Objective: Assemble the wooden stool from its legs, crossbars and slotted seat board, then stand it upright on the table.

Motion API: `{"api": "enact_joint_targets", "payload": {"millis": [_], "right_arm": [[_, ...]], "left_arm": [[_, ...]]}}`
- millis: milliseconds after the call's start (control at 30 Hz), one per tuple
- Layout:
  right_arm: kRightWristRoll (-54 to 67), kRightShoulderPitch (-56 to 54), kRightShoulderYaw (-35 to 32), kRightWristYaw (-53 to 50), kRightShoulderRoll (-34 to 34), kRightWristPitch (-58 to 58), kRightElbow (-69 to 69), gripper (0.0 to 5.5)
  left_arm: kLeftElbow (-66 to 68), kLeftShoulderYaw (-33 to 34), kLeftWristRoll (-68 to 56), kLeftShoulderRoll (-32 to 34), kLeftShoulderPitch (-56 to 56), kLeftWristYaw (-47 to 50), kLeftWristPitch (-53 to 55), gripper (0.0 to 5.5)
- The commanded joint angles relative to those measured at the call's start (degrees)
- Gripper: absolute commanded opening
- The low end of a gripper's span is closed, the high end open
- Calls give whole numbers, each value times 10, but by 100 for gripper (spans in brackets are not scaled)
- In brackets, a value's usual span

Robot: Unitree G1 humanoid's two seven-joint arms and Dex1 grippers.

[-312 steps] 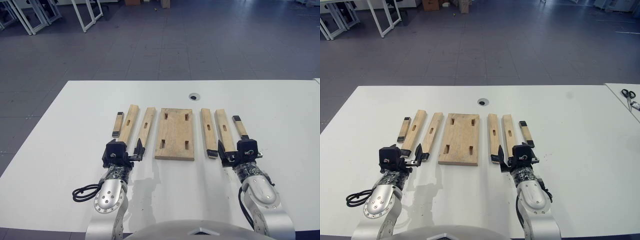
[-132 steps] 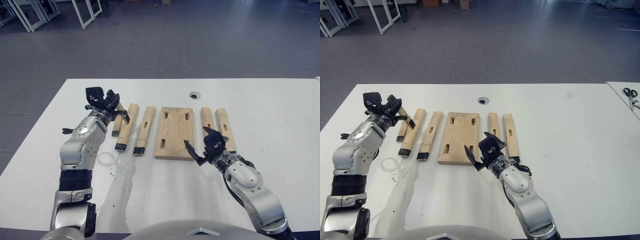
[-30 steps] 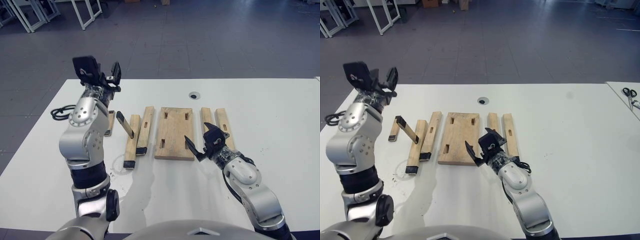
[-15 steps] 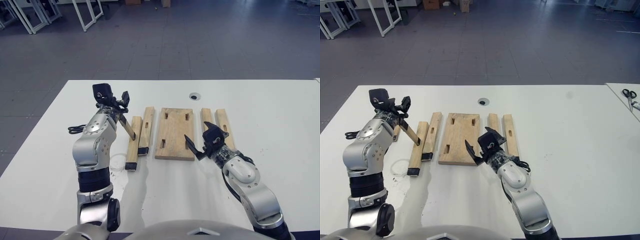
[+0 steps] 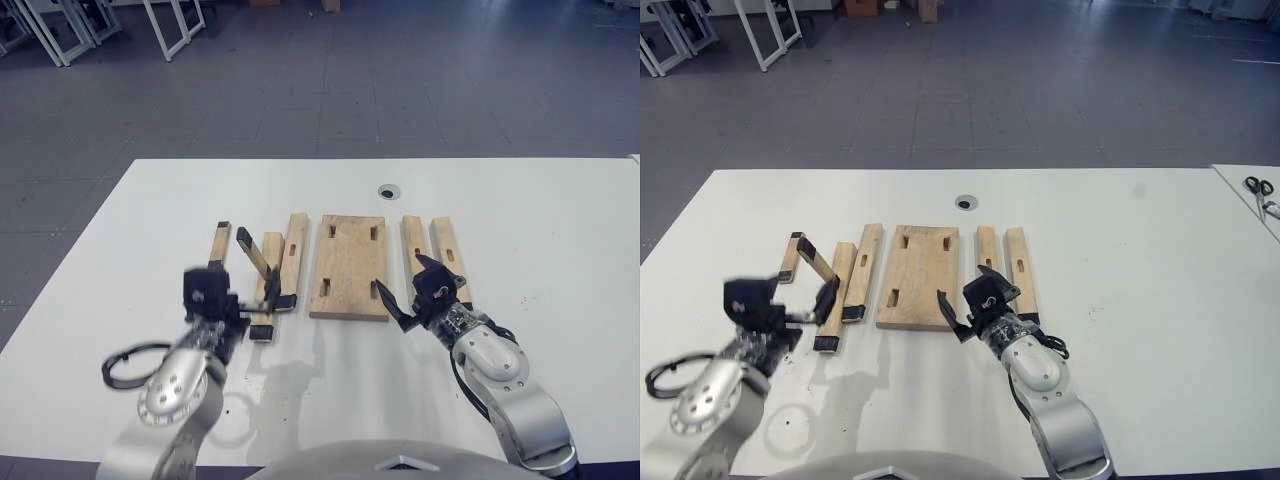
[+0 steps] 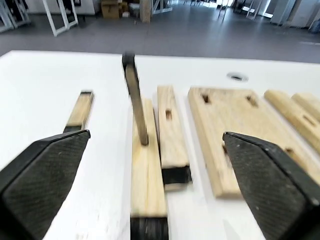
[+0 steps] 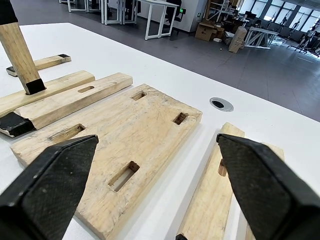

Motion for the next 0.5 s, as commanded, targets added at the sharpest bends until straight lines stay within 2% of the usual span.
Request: {"api": "enact_joint_targets", "payload": {"millis": [33,233,500], "right_arm": [[2,-4,-6,6,-7,10,-5,437],[5,-24,-13,19,-16,8,6,437],[22,-45,-40,25,-8,24,8,437]], "left_arm": [[58,-28,25,0,48,-3,7,495],[213,-39,44,-6,4,-29,-30,495],[303,-61,79,-9,-65,-41,-72,364]]}}
